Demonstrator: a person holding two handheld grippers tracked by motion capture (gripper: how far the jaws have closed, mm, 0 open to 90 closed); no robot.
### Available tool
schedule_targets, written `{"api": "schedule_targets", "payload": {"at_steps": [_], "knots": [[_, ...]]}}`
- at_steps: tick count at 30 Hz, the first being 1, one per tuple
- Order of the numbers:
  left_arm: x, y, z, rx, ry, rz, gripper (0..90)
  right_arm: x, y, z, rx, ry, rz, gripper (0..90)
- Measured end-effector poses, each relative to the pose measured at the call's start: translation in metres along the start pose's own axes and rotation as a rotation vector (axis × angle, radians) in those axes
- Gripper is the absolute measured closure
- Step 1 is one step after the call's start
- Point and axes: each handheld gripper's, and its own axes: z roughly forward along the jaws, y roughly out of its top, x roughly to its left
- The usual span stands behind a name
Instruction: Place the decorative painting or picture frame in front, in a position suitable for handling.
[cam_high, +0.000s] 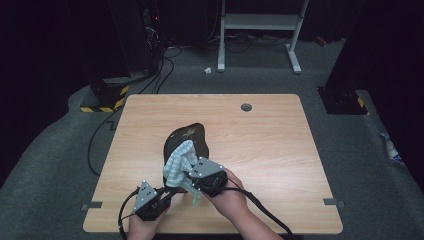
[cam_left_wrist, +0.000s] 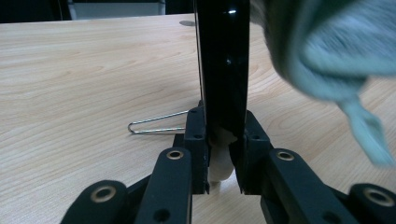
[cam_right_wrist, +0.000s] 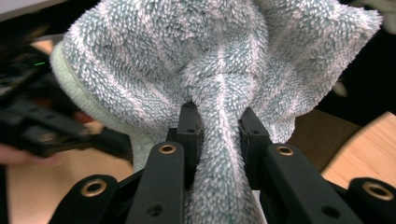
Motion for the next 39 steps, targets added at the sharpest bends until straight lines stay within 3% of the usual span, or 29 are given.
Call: {"api": "schedule_targets", "payload": {"at_steps": [2, 5, 7, 8, 10, 11, 12, 13, 14, 16, 17, 24, 30, 31, 32, 34, 36, 37, 38, 39], "knots": [[0.000, 0.000, 0.000, -0.001, 0.001, 0.002, 77.5, 0.006, 0.000, 0.000, 0.004, 0.012, -0.007, 74.9], [0.000, 0.000, 0.000, -0.002, -0.003, 0.002, 77.4, 0.003, -0.002, 0.000, 0.010, 0.007, -0.005, 74.9], [0.001, 0.000, 0.000, 0.002, -0.006, 0.004, 77.4, -0.012, -0.006, 0.004, 0.036, -0.029, 0.013, 74.9], [0.001, 0.000, 0.000, 0.002, -0.006, 0.004, 77.4, -0.012, -0.006, 0.004, 0.036, -0.029, 0.013, 74.9], [0.001, 0.000, 0.000, 0.002, -0.006, 0.005, 77.4, -0.032, -0.010, 0.009, 0.060, -0.069, 0.047, 74.9], [0.001, 0.000, 0.000, 0.000, -0.008, 0.002, 77.4, -0.032, -0.010, 0.009, 0.060, -0.069, 0.047, 74.9], [0.002, 0.000, 0.000, 0.000, -0.009, 0.004, 77.3, -0.046, -0.014, 0.012, 0.082, -0.094, 0.081, 74.9], [0.002, 0.000, 0.000, 0.000, -0.009, 0.004, 77.3, -0.046, -0.014, 0.012, 0.082, -0.094, 0.081, 74.9], [0.002, 0.000, 0.000, 0.001, -0.009, 0.004, 77.4, -0.061, -0.017, 0.016, 0.100, -0.123, 0.107, 74.9], [0.002, 0.000, 0.000, 0.001, -0.011, -0.001, 77.3, -0.067, -0.019, 0.017, 0.110, -0.138, 0.122, 74.9], [0.001, 0.000, 0.000, -0.001, -0.010, -0.003, 77.3, -0.079, -0.021, 0.019, 0.123, -0.162, 0.146, 74.9], [0.001, 0.000, 0.000, 0.001, -0.010, -0.001, 77.4, -0.102, -0.028, 0.020, 0.147, -0.214, 0.191, 74.9], [0.001, 0.000, 0.000, 0.002, -0.008, -0.001, 77.4, -0.096, -0.026, 0.016, 0.136, -0.201, 0.177, 74.9], [0.001, 0.000, 0.000, 0.003, -0.008, -0.001, 77.4, -0.087, -0.024, 0.013, 0.122, -0.184, 0.156, 74.9], [0.001, 0.000, 0.000, 0.004, -0.008, -0.001, 77.4, -0.087, -0.024, 0.013, 0.122, -0.184, 0.156, 74.9], [0.001, 0.000, 0.000, 0.007, -0.007, 0.002, 77.4, -0.068, -0.018, 0.010, 0.097, -0.147, 0.116, 74.9], [0.001, 0.000, 0.000, 0.007, -0.006, 0.003, 77.4, -0.060, -0.016, 0.009, 0.087, -0.131, 0.105, 74.9], [0.001, 0.000, 0.000, 0.006, -0.005, 0.002, 77.4, -0.043, -0.011, 0.007, 0.066, -0.096, 0.071, 74.9], [0.001, 0.000, 0.000, 0.006, -0.005, 0.002, 77.4, -0.043, -0.011, 0.007, 0.066, -0.096, 0.071, 74.9], [0.001, 0.000, 0.000, 0.008, -0.005, 0.004, 77.3, -0.026, -0.007, 0.006, 0.053, -0.059, 0.041, 74.9]]}}
